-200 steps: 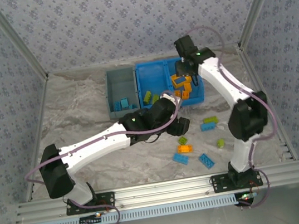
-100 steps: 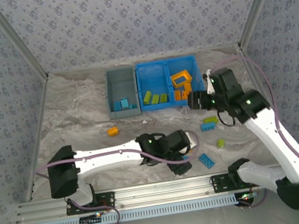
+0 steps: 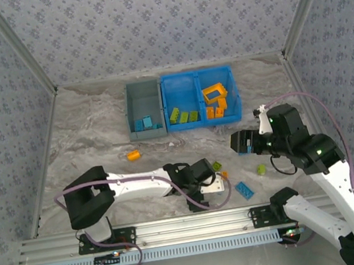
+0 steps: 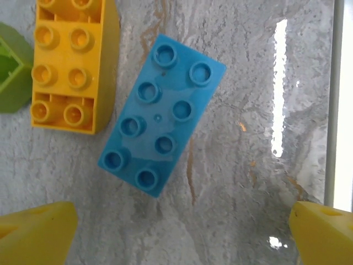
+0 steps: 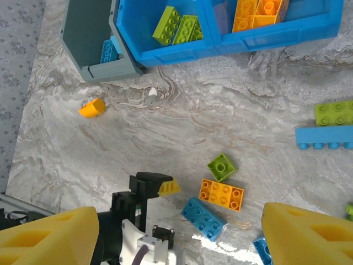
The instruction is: Sort the legos into containers by color
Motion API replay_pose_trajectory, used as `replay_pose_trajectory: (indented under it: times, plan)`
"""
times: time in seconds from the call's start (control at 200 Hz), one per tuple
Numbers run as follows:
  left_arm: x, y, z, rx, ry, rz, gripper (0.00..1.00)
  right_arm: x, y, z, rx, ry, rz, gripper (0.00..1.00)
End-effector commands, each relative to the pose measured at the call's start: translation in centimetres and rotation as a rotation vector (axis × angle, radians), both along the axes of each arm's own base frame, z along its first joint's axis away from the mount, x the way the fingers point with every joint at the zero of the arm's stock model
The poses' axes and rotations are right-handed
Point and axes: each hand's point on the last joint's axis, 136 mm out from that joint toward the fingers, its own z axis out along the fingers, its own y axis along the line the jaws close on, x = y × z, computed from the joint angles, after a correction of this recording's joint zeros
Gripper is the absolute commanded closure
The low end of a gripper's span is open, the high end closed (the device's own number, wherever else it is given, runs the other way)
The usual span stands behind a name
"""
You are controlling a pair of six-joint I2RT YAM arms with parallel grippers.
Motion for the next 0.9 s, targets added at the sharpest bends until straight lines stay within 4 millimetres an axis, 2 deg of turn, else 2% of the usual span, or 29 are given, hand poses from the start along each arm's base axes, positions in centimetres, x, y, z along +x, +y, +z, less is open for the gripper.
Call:
replay_pose_trajectory:
  times: [0.0,0.2,0.475,0.74,0.894]
  plan:
    - [0.9,-1.8,0.2,-0.061,-0.045,-0.074,0.01,-0.6,0.7,0.3,0.041,0.022,0.026,0.20]
    - [1.7,-3.1,0.1,-0.067,-0.024,-0.092,0.03,-1.4,1.6,1.6,0.096,0.033,0.073,0.19]
    - [0.8,-3.9,-0.6,-0.031,0.068,-0.136,0.16,-2.1,1.2,2.4,0.092,0.035,0.072,0.19]
    - [0.2,-4.2,-1.0,-0.002,0.122,-0.139,0.40,-1.7,1.2,1.8,0.085,0.043,0.060,0.19]
    - [0.0,-4.0,-1.7,0.025,0.146,-0.126,0.48,-1.7,1.2,1.7,0.086,0.044,0.058,0.19]
